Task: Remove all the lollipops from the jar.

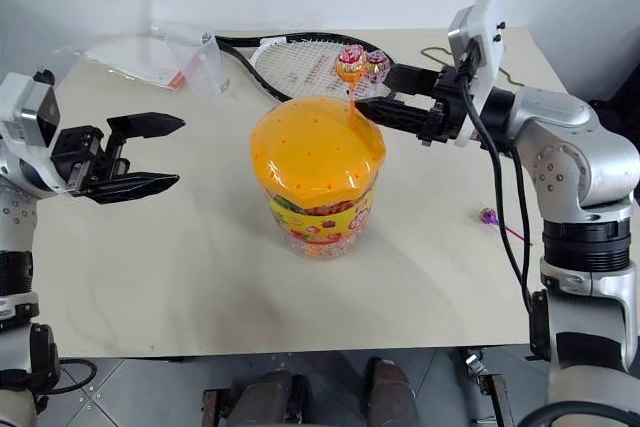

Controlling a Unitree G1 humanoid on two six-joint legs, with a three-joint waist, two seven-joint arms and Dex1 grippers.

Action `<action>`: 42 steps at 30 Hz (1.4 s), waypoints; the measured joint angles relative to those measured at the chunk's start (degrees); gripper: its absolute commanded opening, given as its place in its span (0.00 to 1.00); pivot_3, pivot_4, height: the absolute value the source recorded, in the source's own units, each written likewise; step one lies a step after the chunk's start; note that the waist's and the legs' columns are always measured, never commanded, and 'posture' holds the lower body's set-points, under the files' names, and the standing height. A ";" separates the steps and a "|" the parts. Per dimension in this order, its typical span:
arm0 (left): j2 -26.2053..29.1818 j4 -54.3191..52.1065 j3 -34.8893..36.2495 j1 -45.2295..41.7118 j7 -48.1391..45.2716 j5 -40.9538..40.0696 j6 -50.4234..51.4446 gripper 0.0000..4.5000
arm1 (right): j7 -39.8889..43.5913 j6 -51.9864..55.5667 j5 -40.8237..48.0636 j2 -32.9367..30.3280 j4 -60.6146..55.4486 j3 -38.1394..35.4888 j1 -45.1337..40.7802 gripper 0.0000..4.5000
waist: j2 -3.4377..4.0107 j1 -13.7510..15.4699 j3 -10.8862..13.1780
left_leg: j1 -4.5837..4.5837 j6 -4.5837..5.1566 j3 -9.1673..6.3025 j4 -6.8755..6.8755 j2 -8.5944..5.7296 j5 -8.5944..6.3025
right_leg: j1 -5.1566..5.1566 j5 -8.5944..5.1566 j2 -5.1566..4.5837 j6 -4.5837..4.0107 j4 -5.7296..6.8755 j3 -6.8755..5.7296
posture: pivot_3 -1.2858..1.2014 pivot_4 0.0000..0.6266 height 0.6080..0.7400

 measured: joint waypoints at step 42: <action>0.87 -3.87 -0.39 2.78 -2.24 -2.31 4.33 1.00 | -4.51 8.79 -11.51 -25.91 10.56 -21.61 31.99 0.02 | -0.03 0.11 -0.02 | 0.27 0.06 0.49 -0.04 0.05 -0.03 | -0.04 0.02 -0.05 0.04 0.16 0.40 | 0.52 0.24 1.00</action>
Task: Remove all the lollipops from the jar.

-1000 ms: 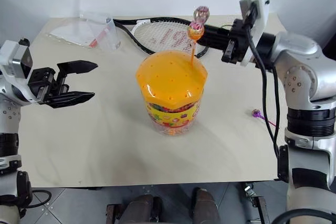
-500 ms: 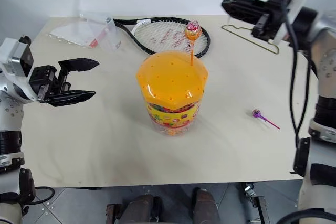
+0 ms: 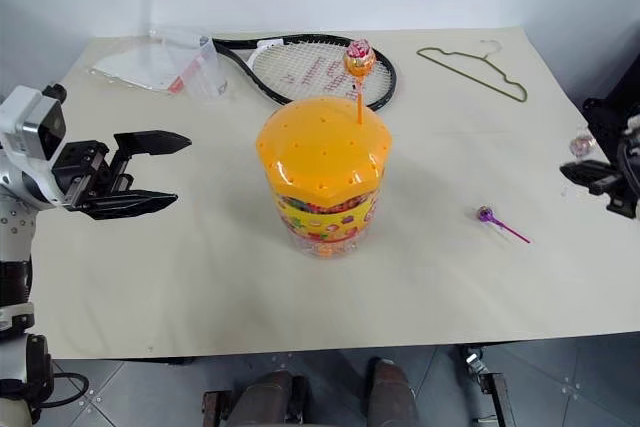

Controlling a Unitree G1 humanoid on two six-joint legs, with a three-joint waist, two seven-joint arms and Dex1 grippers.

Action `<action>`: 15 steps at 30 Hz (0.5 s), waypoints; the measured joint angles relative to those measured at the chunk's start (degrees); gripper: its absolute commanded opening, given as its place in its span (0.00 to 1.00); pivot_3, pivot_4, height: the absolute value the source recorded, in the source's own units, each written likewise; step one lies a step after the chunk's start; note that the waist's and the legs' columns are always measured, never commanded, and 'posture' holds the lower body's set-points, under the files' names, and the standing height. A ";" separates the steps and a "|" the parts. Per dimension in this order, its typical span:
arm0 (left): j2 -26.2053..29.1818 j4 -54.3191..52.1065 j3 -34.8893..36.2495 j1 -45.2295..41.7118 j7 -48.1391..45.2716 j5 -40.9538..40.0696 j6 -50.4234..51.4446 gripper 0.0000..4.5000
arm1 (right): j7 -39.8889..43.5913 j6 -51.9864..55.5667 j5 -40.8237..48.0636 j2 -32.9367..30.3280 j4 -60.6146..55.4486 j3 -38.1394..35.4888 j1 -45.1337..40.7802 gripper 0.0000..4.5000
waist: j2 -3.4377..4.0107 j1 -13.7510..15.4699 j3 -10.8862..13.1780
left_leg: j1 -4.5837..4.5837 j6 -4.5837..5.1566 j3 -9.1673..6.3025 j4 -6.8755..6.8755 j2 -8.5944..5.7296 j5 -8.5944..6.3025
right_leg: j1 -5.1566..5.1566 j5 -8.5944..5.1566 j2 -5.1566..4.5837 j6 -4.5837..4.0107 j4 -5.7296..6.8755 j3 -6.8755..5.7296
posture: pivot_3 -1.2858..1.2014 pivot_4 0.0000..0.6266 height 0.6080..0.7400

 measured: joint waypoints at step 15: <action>2.32 2.22 1.77 -0.27 0.02 -0.23 -1.05 1.00 | -3.32 -12.56 -12.81 4.98 27.01 13.96 -11.12 0.02 | 0.13 -0.50 0.07 | 0.03 -0.01 0.10 0.03 0.06 0.00 | -0.06 0.00 -0.01 0.00 0.08 0.09 | 0.52 0.24 1.00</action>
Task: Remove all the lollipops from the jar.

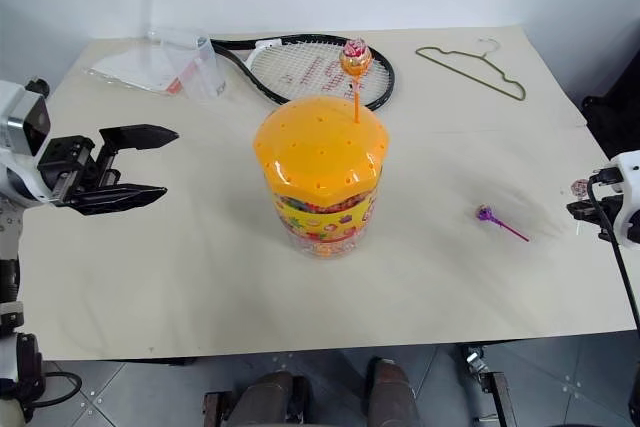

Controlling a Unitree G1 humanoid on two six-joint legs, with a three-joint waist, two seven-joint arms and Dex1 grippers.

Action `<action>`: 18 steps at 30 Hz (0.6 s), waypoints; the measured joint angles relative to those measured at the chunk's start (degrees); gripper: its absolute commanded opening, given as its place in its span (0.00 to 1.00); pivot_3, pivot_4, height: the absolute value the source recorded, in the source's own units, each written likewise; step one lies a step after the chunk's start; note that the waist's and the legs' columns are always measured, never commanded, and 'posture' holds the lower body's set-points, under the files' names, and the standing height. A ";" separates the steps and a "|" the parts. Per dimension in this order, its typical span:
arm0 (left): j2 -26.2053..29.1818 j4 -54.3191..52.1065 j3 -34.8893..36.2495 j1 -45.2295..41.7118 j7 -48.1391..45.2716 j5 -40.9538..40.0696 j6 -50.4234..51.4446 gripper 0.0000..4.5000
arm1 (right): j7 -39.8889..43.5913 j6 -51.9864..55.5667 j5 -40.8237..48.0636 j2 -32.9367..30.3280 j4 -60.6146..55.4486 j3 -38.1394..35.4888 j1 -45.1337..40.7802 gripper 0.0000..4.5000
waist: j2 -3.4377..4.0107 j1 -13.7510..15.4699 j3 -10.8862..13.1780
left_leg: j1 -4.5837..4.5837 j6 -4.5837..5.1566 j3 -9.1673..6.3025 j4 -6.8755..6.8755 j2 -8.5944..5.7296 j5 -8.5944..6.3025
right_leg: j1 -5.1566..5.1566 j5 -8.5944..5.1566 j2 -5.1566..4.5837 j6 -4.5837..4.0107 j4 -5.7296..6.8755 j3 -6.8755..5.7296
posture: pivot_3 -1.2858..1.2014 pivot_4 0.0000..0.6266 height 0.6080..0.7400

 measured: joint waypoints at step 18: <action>0.75 0.48 2.05 -3.40 0.04 -1.33 1.40 1.00 | -0.62 6.09 4.52 1.52 -15.37 -6.39 11.37 1.00 | 0.00 0.53 0.00 | 0.01 0.00 0.00 0.02 0.00 0.00 | 0.00 0.00 0.00 0.00 0.06 0.01 | 0.52 0.24 1.00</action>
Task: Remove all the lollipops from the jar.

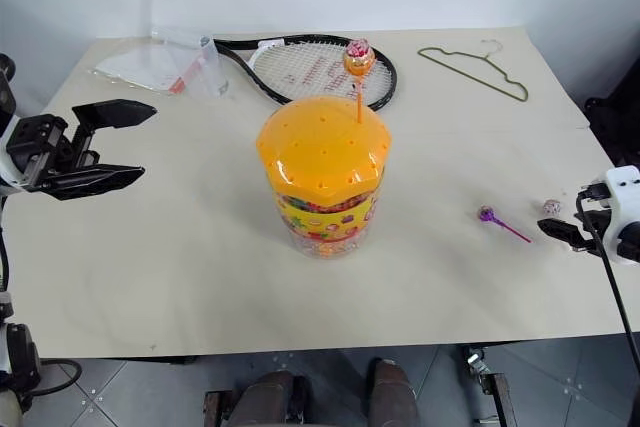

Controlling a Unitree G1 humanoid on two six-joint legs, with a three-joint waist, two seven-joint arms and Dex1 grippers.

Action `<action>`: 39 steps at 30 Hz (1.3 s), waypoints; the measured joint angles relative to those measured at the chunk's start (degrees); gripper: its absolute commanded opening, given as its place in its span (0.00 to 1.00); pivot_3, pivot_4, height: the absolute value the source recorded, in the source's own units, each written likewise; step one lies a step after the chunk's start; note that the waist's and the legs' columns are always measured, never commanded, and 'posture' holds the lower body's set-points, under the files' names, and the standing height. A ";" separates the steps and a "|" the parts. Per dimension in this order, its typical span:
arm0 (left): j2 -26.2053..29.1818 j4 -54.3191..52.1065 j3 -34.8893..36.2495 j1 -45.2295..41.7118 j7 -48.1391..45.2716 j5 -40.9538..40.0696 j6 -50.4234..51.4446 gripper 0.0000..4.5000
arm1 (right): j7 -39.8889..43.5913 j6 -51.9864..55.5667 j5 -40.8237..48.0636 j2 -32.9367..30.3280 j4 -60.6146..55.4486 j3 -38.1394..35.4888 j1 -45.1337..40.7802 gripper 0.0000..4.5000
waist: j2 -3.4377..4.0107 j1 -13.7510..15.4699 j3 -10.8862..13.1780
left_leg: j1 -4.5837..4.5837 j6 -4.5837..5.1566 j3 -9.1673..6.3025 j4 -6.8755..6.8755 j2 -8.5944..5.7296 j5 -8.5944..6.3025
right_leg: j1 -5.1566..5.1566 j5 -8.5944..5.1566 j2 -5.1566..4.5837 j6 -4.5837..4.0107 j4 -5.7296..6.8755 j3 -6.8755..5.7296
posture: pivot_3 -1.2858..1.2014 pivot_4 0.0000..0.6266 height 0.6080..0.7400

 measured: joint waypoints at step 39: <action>-2.08 2.68 -0.60 -1.91 0.75 0.37 -0.82 1.00 | 1.09 12.05 30.33 19.32 -34.28 11.91 -33.23 0.70 | -0.06 -0.18 -0.03 | -0.10 0.07 -0.02 0.04 -0.09 -0.05 | -0.08 0.01 -0.01 -0.01 0.02 -0.03 | 0.52 0.24 1.00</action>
